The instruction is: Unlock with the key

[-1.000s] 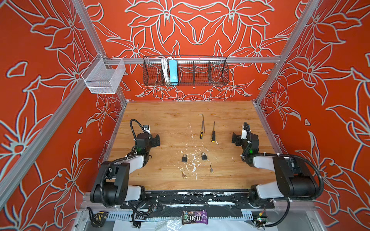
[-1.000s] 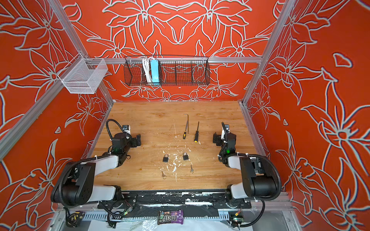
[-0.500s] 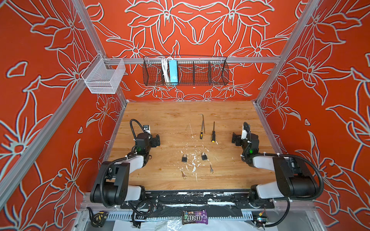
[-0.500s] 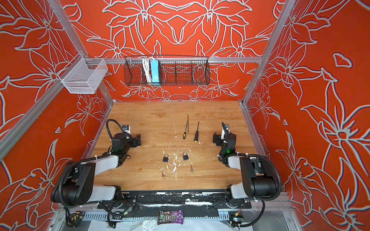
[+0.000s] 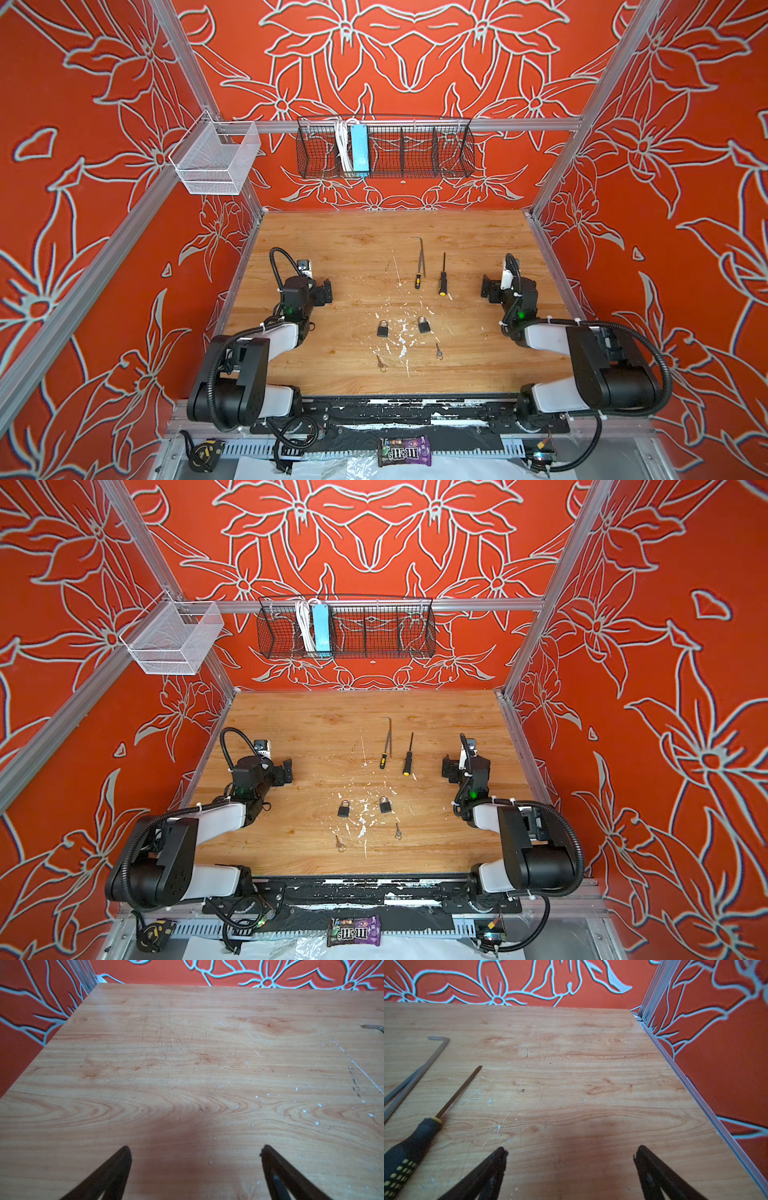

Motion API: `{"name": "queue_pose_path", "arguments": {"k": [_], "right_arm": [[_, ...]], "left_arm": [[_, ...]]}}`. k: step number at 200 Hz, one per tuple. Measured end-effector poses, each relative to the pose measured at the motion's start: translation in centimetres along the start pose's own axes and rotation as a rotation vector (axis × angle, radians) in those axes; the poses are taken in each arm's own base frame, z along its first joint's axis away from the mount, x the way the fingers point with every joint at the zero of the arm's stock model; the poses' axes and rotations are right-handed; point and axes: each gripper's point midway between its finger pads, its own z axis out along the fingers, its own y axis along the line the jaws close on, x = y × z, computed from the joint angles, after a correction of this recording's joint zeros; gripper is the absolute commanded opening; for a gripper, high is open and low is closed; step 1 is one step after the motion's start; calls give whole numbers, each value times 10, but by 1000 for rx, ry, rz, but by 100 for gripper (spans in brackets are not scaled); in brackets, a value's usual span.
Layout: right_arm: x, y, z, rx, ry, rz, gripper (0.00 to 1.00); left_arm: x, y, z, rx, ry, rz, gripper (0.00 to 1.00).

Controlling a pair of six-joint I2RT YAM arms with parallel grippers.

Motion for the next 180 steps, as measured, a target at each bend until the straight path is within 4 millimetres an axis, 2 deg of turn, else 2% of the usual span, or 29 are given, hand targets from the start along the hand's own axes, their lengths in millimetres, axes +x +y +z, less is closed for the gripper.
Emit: {"name": "queue_pose_path", "arguments": {"k": [44,67,101,138,158,180], "right_arm": [[0,0,-1,0,2,0,97],[-6,-3,-11,8,11,2,98],[-40,-11,-30,38,-26,46,97],[-77,-18,-61,43,-70,211,97],[-91,-15,-78,12,-72,281,98],[-95,-4,-94,-69,-73,332,98]], "left_arm": [[2,0,-5,2,33,3,98],[-17,-2,-14,13,11,1,98],[-52,-2,-44,22,-88,-35,98],[-83,11,-89,-11,-206,-230,97],[-92,11,-106,10,-248,-325,97],[-96,11,-121,34,-271,-416,97]]}}
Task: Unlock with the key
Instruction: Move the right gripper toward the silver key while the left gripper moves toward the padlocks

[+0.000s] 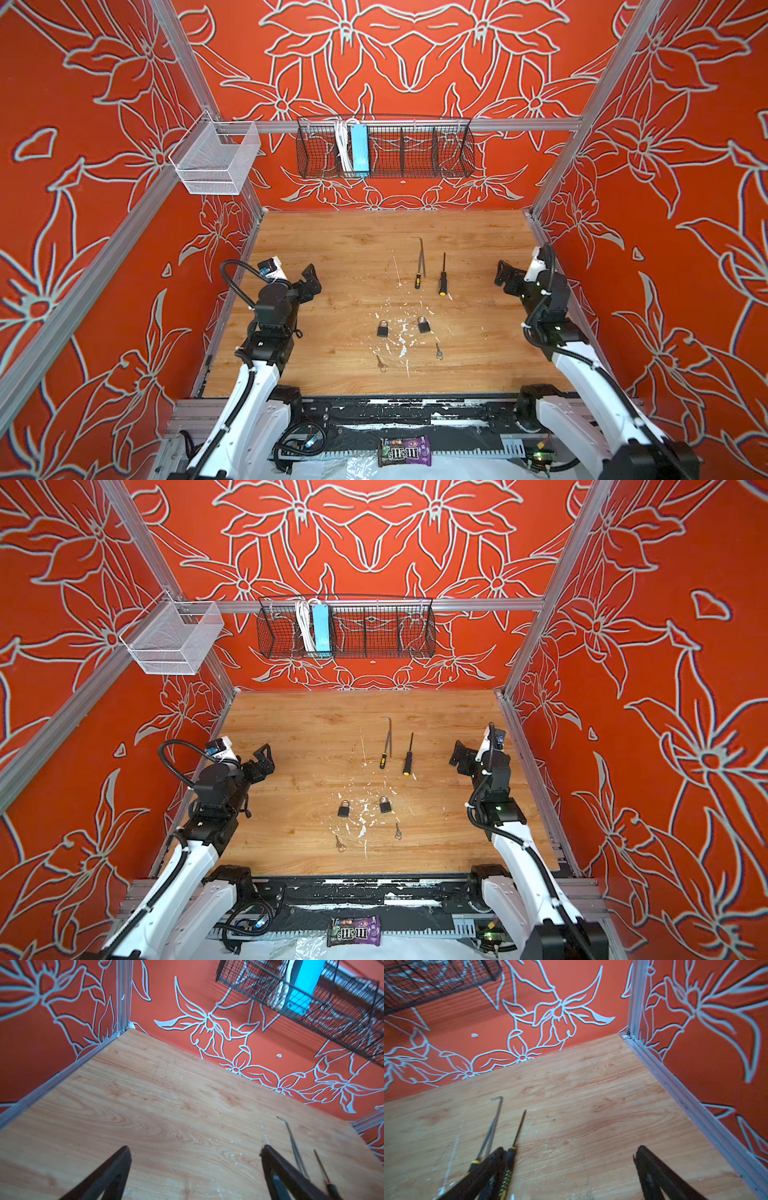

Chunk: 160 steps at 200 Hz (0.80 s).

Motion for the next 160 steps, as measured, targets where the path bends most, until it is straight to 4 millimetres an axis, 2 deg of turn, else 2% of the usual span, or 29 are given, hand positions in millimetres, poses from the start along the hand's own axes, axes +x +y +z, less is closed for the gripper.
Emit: {"name": "queue_pose_path", "arguments": {"k": [29,48,77,106,136,160], "right_arm": [[8,1,-15,-17,35,109,97],[26,-4,-17,12,117,141,97],[48,0,-19,7,268,146,97],[57,11,-23,-39,359,149,97],[81,25,-30,-70,495,118,97],[98,47,-40,-109,616,42,94]], "left_arm": [[-5,-1,-11,13,-25,-103,98],[-4,0,-13,-9,20,-131,98],[-3,-9,-10,-14,112,-169,97],[21,-14,-10,4,246,-205,97],[49,-23,-15,48,389,-247,97],[68,-38,-24,84,490,-254,97]]}}
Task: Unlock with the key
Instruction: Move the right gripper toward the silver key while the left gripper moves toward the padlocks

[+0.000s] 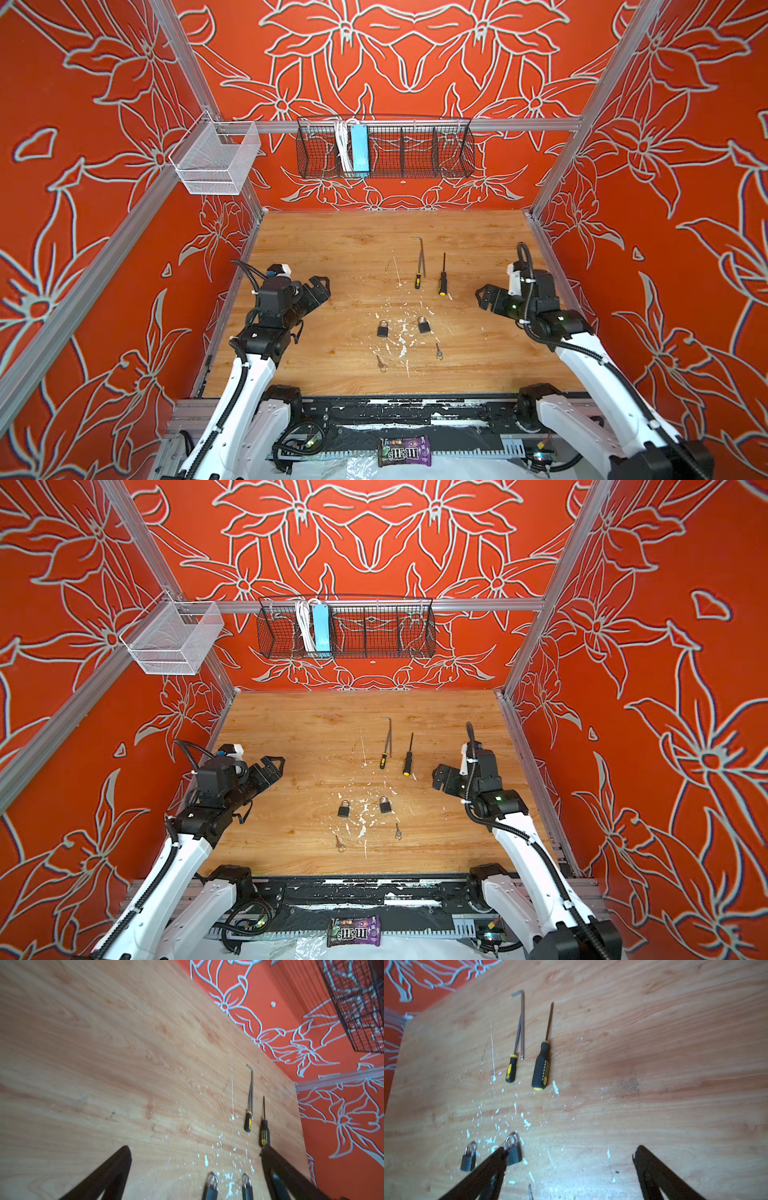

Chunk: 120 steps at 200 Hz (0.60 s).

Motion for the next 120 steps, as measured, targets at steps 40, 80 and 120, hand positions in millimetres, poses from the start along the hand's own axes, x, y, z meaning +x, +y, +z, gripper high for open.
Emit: {"name": "queue_pose_path", "arguments": {"k": [40,80,120], "right_arm": [[54,29,8,-8,213,-139,89],[98,43,5,10,337,-232,83],[139,59,7,32,435,-323,77]], "left_arm": [[51,-44,1,102,173,83,97],[96,-66,2,140,305,133,97],[126,-82,-3,166,362,148,97]]}}
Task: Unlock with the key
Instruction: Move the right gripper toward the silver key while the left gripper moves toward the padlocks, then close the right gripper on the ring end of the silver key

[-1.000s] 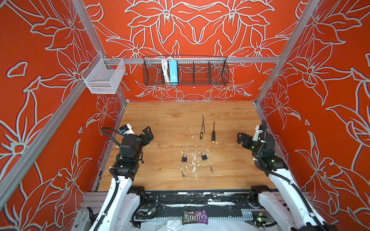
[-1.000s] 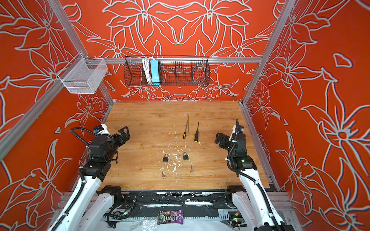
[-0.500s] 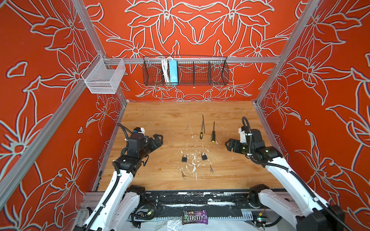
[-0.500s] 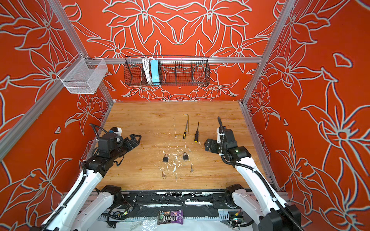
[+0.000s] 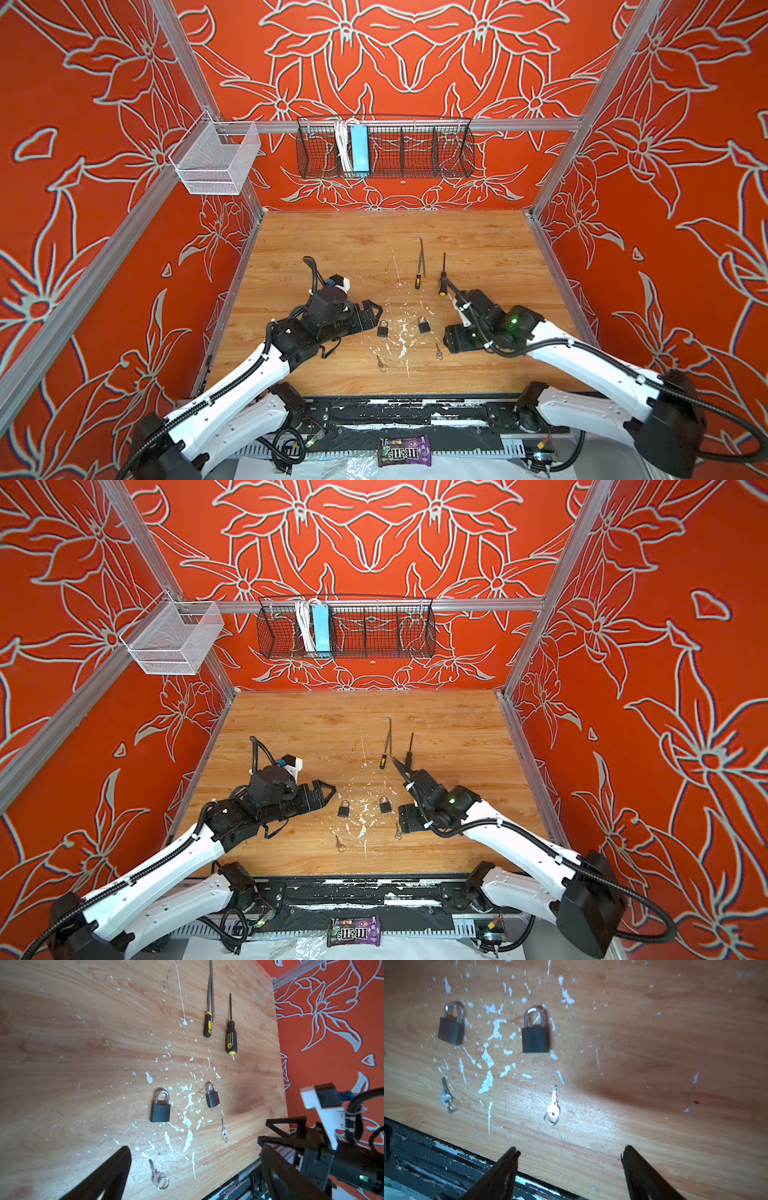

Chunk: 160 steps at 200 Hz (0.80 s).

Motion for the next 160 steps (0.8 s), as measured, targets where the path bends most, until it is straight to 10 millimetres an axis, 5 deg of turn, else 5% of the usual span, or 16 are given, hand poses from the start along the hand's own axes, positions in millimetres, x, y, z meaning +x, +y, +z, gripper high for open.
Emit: {"name": "queue_pose_path", "arguments": {"k": [74,160], "right_arm": [[36,26,39,85,118,-95,56],[25,32,59,137,123,-139,45]], "left_arm": [[17,-2,3,15,-24,-59,97],[24,-2,10,2,-4,-78,97]]}}
